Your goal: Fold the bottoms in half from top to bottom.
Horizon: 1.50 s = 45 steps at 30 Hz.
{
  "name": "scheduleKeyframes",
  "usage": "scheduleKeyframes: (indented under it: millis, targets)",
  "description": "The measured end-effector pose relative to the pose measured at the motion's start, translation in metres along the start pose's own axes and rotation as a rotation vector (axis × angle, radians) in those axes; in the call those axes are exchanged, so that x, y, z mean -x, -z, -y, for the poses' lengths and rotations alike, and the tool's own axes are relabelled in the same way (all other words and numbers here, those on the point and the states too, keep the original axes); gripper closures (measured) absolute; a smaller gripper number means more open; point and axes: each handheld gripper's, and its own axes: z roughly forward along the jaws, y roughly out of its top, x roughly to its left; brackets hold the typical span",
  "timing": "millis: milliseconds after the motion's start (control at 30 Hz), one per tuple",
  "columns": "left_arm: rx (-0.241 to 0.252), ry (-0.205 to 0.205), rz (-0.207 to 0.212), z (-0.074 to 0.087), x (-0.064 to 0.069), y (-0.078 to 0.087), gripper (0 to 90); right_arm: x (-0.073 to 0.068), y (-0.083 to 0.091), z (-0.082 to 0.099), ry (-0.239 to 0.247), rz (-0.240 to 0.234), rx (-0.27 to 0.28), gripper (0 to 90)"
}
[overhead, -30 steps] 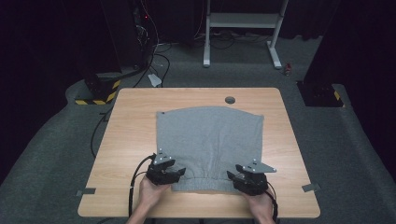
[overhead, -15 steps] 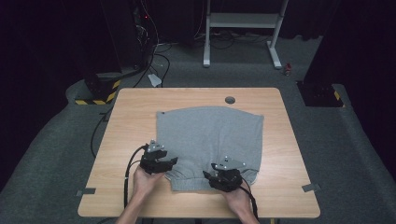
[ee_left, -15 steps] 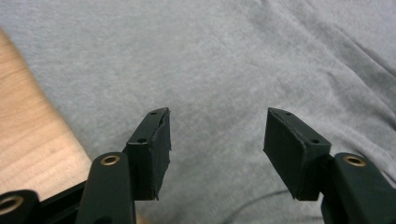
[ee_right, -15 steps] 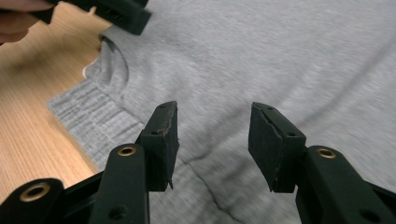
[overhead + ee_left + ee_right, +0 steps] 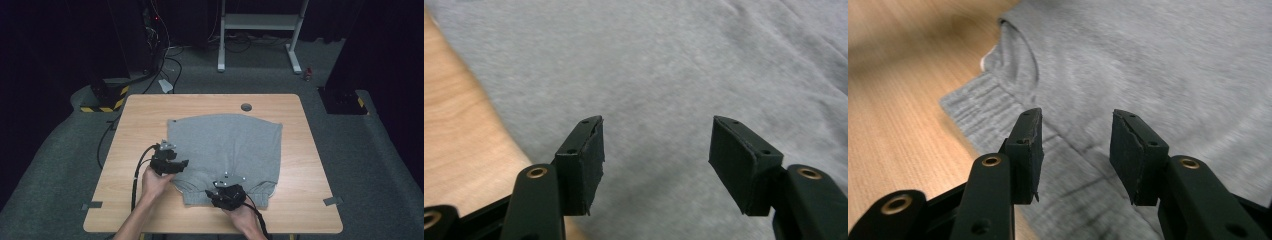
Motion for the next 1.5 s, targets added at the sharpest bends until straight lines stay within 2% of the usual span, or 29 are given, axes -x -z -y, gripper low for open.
scheduleKeyframes:
  millis: [67, 167, 300, 433, 500, 533, 667, 767, 833, 900, 933, 967, 1000, 1033, 1067, 1133, 1200, 1233, 1300, 1367, 1400, 1500]
  targets:
    - [-0.007, 0.015, 0.001, -0.004, -0.005, -0.002, 36.6, -0.003, -0.002, -0.001, 0.013, -0.004, 0.002, 56.0]
    - [-0.013, 0.02, -0.033, -0.011, -0.013, -0.007, 35.9, -0.008, -0.006, -0.003, 0.025, -0.013, 0.003, 56.0]
    - [-0.033, 0.04, -0.052, -0.016, -0.021, -0.014, 34.1, -0.017, -0.013, -0.005, 0.051, -0.031, 0.001, 55.4]
    - [-0.028, 0.101, -0.1, -0.018, -0.035, -0.025, 34.4, -0.025, -0.017, -0.007, 0.079, -0.041, -0.001, 54.7]
    - [-0.052, 0.113, -0.136, -0.016, -0.041, -0.033, 34.8, -0.028, -0.02, -0.008, 0.103, -0.047, -0.001, 54.2]
    - [-0.055, 0.12, -0.149, -0.015, -0.043, -0.037, 34.8, -0.031, -0.021, -0.009, 0.101, -0.052, -0.006, 53.8]
    - [-0.036, 0.155, -0.179, -0.014, -0.05, -0.044, 34.4, -0.039, -0.026, -0.012, 0.131, -0.071, 0.001, 51.6]
    - [-0.085, 0.126, -0.174, -0.023, -0.052, -0.048, 30.9, -0.045, -0.031, -0.016, 0.144, -0.084, 0.0, 50.5]
    - [-0.092, 0.12, -0.185, -0.026, -0.052, -0.048, 30.0, -0.048, -0.036, -0.018, 0.151, -0.087, -0.005, 50.1]
    - [-0.081, 0.134, -0.206, -0.033, -0.057, -0.052, 29.7, -0.051, -0.039, -0.02, 0.153, -0.081, -0.014, 49.3]
    - [-0.106, 0.15, -0.199, -0.034, -0.061, -0.056, 29.8, -0.051, -0.04, -0.021, 0.148, -0.081, -0.018, 48.5]
    - [-0.106, 0.15, -0.199, -0.034, -0.061, -0.056, 27.0, -0.051, -0.04, -0.021, 0.148, -0.081, -0.018, 48.5]
    - [-0.106, 0.147, -0.217, -0.037, -0.063, -0.06, 27.5, -0.052, -0.043, -0.021, 0.148, -0.08, -0.032, 46.6]
    - [-0.106, 0.147, -0.217, -0.037, -0.063, -0.06, 27.3, -0.052, -0.043, -0.021, 0.148, -0.08, -0.032, 46.6]
    - [-0.108, 0.153, -0.218, -0.041, -0.066, -0.063, 27.5, -0.054, -0.046, -0.019, 0.165, -0.073, -0.064, 44.5]
    - [-0.107, 0.158, -0.218, -0.043, -0.066, -0.064, 28.0, -0.056, -0.047, -0.019, 0.184, -0.064, -0.074, 44.0]
    - [-0.098, 0.139, -0.254, -0.046, -0.068, -0.069, 30.6, -0.057, -0.047, -0.02, 0.196, -0.055, -0.085, 43.3]
    - [-0.092, 0.142, -0.257, -0.046, -0.067, -0.07, 31.7, -0.058, -0.048, -0.02, 0.202, -0.049, -0.091, 43.1]
    - [-0.079, 0.135, -0.258, -0.047, -0.066, -0.071, 38.1, -0.063, -0.049, -0.019, 0.238, -0.02, -0.095, 42.9]
    - [-0.078, 0.125, -0.252, -0.048, -0.064, -0.071, 45.4, -0.064, -0.049, -0.02, 0.236, -0.018, -0.104, 43.5]
    - [-0.079, 0.126, -0.249, -0.048, -0.063, -0.071, 52.9, -0.063, -0.048, -0.021, 0.237, -0.013, -0.111, 46.5]
    - [-0.081, 0.132, -0.246, -0.049, -0.064, -0.07, 63.2, -0.063, -0.048, -0.022, 0.236, -0.019, -0.123, 51.9]
